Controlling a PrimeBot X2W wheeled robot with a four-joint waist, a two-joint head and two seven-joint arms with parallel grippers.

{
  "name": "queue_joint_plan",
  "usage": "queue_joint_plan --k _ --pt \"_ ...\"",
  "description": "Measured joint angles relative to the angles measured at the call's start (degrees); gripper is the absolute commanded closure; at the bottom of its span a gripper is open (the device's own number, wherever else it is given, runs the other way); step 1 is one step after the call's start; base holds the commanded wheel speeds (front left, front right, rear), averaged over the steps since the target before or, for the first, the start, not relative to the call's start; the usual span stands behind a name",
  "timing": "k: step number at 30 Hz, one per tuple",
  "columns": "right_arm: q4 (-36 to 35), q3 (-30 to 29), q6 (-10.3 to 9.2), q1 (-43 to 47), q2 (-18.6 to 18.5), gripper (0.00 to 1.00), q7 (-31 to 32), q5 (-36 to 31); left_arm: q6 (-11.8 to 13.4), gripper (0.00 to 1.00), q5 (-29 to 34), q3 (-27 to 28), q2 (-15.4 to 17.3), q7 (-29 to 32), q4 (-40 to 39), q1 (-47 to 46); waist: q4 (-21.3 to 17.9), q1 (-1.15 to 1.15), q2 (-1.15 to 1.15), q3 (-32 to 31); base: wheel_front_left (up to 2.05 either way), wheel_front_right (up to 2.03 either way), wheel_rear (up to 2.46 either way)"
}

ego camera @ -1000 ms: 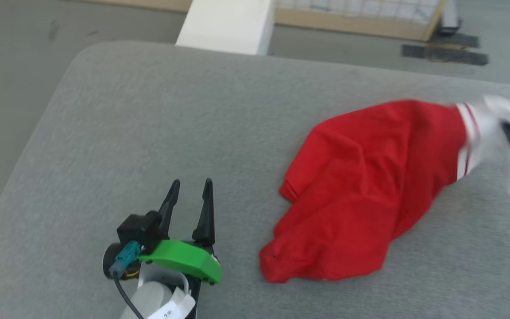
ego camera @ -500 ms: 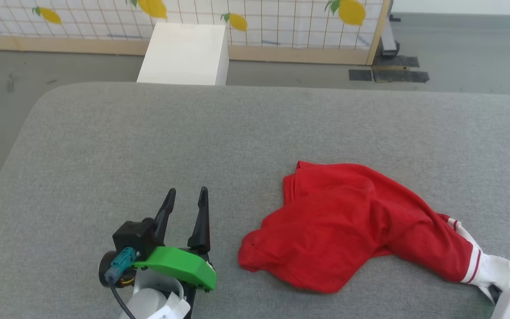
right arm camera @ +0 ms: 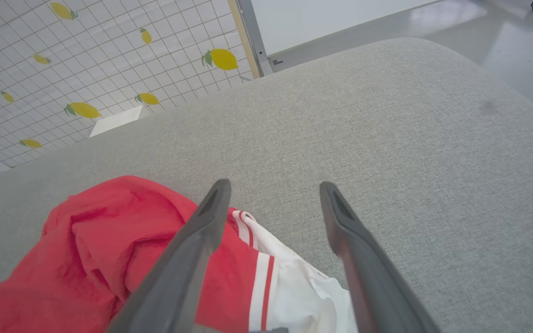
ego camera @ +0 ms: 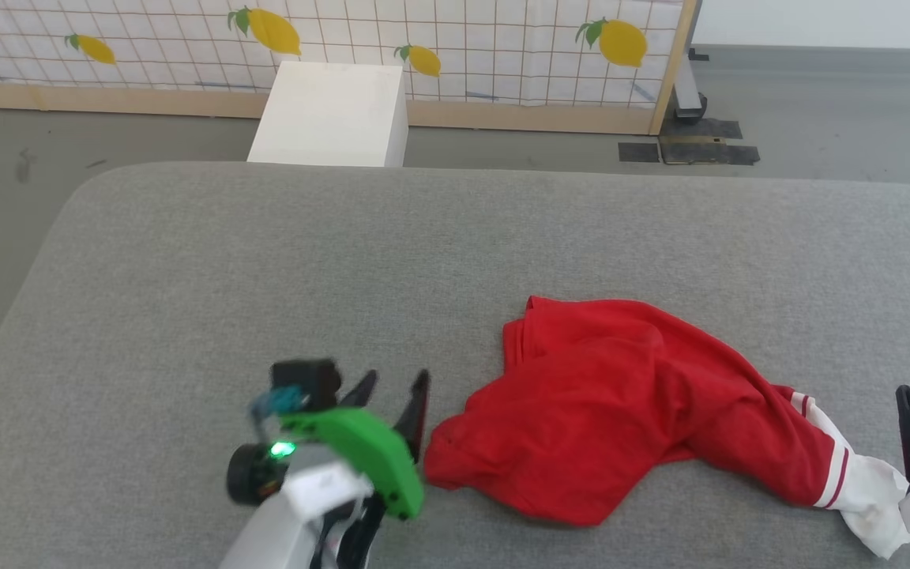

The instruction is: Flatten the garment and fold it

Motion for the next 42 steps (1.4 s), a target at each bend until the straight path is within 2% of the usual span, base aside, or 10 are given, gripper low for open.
queue_joint_plan --k 6,8,16,17,18,19,20,29,38,42 --pt "-0.8 0.9 0.00 0.1 0.2 0.00 0.2 0.3 3.7 0.00 0.2 -6.3 0.5 24.9 3.5 -7.5 -1.1 0.00 0.00 0.7 0.00 0.00 0.00" --pt "-0.5 1.0 0.00 0.1 0.2 0.00 0.0 0.7 4.8 0.00 1.2 -8.0 1.2 29.8 4.5 -8.6 -1.5 0.00 0.00 1.1 0.00 0.00 0.00" --pt "0.4 1.0 0.00 0.1 0.2 0.00 -1.1 1.2 5.9 0.00 3.3 -10.6 1.4 32.9 7.9 -9.6 -2.9 0.00 0.00 3.4 0.00 0.00 0.00" --pt "0.5 0.9 0.00 0.1 0.2 0.00 -1.4 1.2 5.9 0.12 3.0 -10.6 1.2 32.5 8.1 -9.6 -2.9 0.00 0.00 3.6 0.00 0.00 0.00" --pt "0.6 0.8 0.00 0.1 0.2 0.00 -1.5 1.2 5.7 0.35 2.8 -10.7 0.9 32.1 8.3 -9.6 -2.9 0.00 0.00 3.8 0.00 0.00 0.00" --pt "0.8 0.7 0.00 0.1 0.2 0.00 -1.6 1.2 5.4 0.85 2.5 -10.6 0.7 31.6 8.5 -9.6 -2.9 0.00 0.00 4.0 0.00 0.00 0.00" --pt "1.0 0.7 0.00 0.1 0.2 0.00 -1.6 1.2 5.0 1.00 2.0 -10.5 0.6 31.2 8.7 -9.6 -2.7 0.00 0.00 4.1 0.00 0.00 0.00" --pt "2.4 1.5 0.00 0.1 0.3 0.00 -2.5 1.3 3.7 1.00 -1.6 -6.8 -0.8 24.7 7.5 -11.8 -0.8 0.00 0.00 3.9 0.00 0.00 0.00" --pt "2.4 4.9 0.00 -1.5 0.3 0.00 -2.5 1.7 5.1 1.00 0.1 -0.5 -0.1 18.2 9.9 -32.1 -2.9 0.00 0.00 6.1 0.00 0.00 0.00" --pt "2.6 6.3 0.00 -3.4 0.3 0.00 -2.5 1.7 6.5 1.00 2.7 2.7 1.6 11.0 14.5 -41.4 -5.6 0.00 0.00 7.8 0.00 0.00 0.00"
